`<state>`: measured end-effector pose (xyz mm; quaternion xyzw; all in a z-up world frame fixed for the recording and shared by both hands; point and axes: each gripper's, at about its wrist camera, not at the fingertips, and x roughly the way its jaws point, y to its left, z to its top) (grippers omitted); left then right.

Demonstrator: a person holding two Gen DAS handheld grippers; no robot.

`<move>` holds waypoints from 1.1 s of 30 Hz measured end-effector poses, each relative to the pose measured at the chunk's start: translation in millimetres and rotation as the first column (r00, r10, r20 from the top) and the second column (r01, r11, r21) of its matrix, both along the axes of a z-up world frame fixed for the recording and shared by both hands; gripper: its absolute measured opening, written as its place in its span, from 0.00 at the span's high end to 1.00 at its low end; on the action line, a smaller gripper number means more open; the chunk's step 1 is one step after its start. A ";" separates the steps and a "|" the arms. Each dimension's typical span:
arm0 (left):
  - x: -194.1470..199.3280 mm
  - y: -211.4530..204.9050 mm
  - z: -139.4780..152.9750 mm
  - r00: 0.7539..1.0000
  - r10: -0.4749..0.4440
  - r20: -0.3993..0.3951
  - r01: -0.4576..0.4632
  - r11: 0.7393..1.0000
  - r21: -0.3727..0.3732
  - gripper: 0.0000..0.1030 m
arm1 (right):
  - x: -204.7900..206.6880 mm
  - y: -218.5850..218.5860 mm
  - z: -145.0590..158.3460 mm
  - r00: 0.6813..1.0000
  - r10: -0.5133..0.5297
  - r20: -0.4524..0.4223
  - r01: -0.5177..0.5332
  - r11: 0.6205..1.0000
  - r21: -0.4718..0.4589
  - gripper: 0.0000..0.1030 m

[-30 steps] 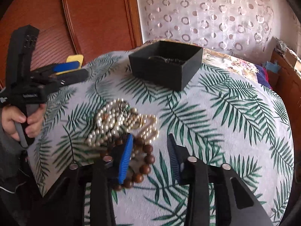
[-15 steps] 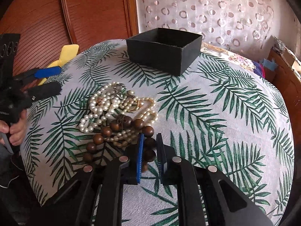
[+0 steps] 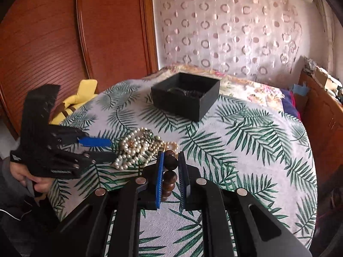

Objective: Organize jewelry
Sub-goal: 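Grasp and lift a pearl necklace with the left tool while the right tool lifts the wooden bead bracelet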

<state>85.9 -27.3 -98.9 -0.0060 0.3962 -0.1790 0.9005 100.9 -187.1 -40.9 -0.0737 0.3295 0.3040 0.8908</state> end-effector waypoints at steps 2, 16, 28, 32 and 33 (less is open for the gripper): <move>0.6 -5.0 -0.8 1.000 -0.008 -0.002 0.008 1.000 0.010 0.81 | -2.3 -1.0 3.7 1.000 -0.001 0.011 0.001 1.000 0.006 0.86; 3.4 -18.0 -7.7 1.000 0.016 -0.020 -0.014 0.995 0.103 0.89 | -14.3 -22.4 14.5 0.999 -0.018 0.039 0.016 0.999 0.047 0.86; -15.3 -5.7 15.9 1.000 0.001 0.027 -0.003 0.998 0.064 1.00 | -11.7 -18.6 9.4 1.000 -0.005 0.028 0.003 0.999 0.048 0.86; -21.7 -4.6 27.6 0.998 -0.003 0.055 -0.001 0.998 0.067 1.00 | -11.3 -12.7 11.5 0.999 0.005 0.031 -0.007 0.999 0.038 0.86; -20.7 -5.1 27.5 0.999 -0.008 0.047 0.005 0.997 0.073 1.00 | -11.5 -11.8 11.8 0.999 0.006 0.033 -0.008 0.999 0.038 0.86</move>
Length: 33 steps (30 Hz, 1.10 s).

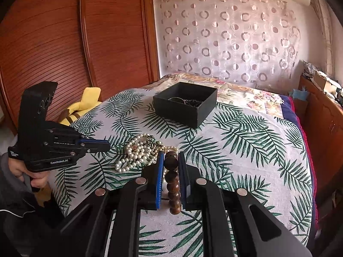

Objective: Organize jewelry
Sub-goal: 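Grasp and lift a pearl necklace with the left tool while the right tool lifts the wooden bead bracelet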

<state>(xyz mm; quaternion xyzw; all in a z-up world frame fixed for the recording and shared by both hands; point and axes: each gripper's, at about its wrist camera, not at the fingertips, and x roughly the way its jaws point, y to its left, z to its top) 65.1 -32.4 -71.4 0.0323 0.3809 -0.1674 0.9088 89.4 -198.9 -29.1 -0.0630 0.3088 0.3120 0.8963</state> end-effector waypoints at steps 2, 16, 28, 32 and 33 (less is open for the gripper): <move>3.9 -3.1 -4.0 1.000 -0.016 -0.026 0.016 1.000 -0.003 1.00 | 0.2 2.2 1.6 1.000 0.003 0.002 -0.003 1.000 0.000 0.86; 28.7 -23.6 -36.3 0.994 -0.030 -0.104 0.042 0.992 0.117 0.77 | 2.1 4.9 -2.6 1.000 0.004 -0.005 -0.004 1.000 -0.003 0.85; 5.3 -10.8 16.6 0.998 -0.042 0.040 0.040 0.999 0.030 0.94 | 2.4 5.2 2.6 1.000 0.007 0.011 -0.007 1.000 -0.008 0.86; 1.1 -2.5 51.7 0.992 -0.029 0.124 0.030 1.000 -0.002 0.94 | 4.3 8.8 11.0 0.999 0.014 0.029 -0.014 1.000 -0.001 0.86; 1.1 -1.5 57.0 0.990 -0.028 0.136 0.029 1.000 -0.007 0.94 | 4.8 10.4 13.9 0.999 0.017 0.035 -0.017 1.000 0.000 0.86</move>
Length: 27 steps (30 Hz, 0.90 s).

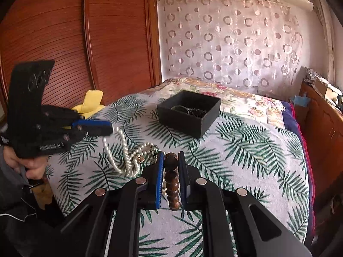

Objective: Organize jewelry
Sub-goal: 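Grasp and lift a pearl necklace with the left tool while the right tool lifts the wooden bead bracelet, then carry the pearl necklace and wooden bracelet into the black box and open both tools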

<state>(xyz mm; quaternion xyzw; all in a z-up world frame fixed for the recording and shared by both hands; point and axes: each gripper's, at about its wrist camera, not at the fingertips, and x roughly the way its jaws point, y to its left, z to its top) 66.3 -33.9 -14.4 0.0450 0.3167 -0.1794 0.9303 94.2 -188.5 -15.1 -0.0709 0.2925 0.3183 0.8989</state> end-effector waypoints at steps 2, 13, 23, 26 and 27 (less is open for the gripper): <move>0.7 4.0 14.0 0.999 0.007 0.034 -0.007 1.000 -0.010 0.94 | 0.6 3.7 5.9 1.000 0.005 0.011 -0.005 1.000 0.001 0.86; 24.6 11.8 68.8 0.989 0.040 0.144 -0.034 0.999 -0.041 0.94 | 22.3 18.3 39.6 0.997 0.020 0.075 -0.020 1.000 -0.002 0.86; 51.2 8.9 110.3 0.976 0.060 0.208 -0.052 0.998 -0.040 0.94 | 57.6 29.2 69.3 0.992 0.000 0.128 0.002 1.000 -0.014 0.86; 64.1 9.1 120.6 0.974 0.071 0.217 -0.064 0.997 -0.039 0.94 | 70.9 29.5 73.5 0.992 -0.008 0.123 0.010 1.000 -0.012 0.86; 68.6 9.4 123.5 0.973 0.074 0.218 -0.067 0.997 -0.041 0.94 | 77.0 30.7 74.9 0.993 -0.010 0.119 0.012 1.000 -0.013 0.86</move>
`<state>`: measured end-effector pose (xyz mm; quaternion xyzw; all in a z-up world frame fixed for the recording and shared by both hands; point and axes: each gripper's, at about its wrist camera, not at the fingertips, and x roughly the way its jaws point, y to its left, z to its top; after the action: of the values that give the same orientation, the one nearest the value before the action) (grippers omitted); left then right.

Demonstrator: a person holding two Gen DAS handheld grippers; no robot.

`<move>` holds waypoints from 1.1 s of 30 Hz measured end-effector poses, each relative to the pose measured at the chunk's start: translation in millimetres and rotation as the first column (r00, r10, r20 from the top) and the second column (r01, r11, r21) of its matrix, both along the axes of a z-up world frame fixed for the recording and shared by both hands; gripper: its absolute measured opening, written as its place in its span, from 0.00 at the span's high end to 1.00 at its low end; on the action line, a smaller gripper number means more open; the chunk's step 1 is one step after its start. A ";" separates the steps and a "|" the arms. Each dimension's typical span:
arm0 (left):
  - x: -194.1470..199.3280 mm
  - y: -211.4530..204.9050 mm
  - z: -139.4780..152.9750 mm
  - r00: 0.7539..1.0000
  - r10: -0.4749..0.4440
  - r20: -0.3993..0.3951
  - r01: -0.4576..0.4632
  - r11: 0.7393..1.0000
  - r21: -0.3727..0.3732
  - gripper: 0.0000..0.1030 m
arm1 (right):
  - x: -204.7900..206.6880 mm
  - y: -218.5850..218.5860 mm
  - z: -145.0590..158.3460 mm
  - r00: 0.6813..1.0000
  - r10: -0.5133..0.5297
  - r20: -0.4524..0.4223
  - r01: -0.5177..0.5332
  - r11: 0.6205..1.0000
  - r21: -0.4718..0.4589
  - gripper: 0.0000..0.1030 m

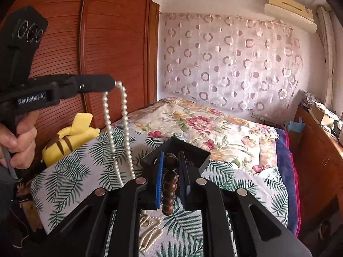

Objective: Organize jewelry
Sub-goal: 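Carry the pearl necklace and wooden bracelet into the black box and open both tools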

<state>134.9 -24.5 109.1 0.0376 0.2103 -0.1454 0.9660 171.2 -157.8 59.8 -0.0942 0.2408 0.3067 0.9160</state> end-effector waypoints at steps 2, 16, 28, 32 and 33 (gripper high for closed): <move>12.1 0.7 7.3 1.000 0.008 -0.002 -0.008 1.000 -0.006 0.94 | 9.0 2.4 2.1 1.000 -0.005 0.003 0.005 1.000 -0.009 0.86; 83.4 3.7 30.3 0.998 0.066 -0.022 -0.066 0.998 -0.012 0.94 | 63.9 15.4 2.5 0.999 -0.026 -0.020 0.026 1.000 0.000 0.86; 126.8 24.0 -78.1 0.975 0.067 -0.213 -0.082 0.995 -0.060 0.94 | 105.7 37.3 -43.3 0.991 -0.040 -0.127 0.041 0.999 0.008 0.85; 126.5 28.5 -96.9 0.968 0.066 -0.242 -0.083 0.995 -0.061 0.93 | 115.0 39.1 -64.1 0.982 -0.046 -0.185 0.049 0.999 0.013 0.85; 125.6 29.2 -101.2 0.967 0.065 -0.247 -0.082 0.995 -0.061 0.93 | 116.3 40.3 -67.8 0.980 -0.047 -0.195 0.050 0.999 0.013 0.85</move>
<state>260.5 4.7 7.8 -0.0226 0.3236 -0.1205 0.9382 287.5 -117.5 -8.0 -0.0497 0.3285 0.2942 0.8962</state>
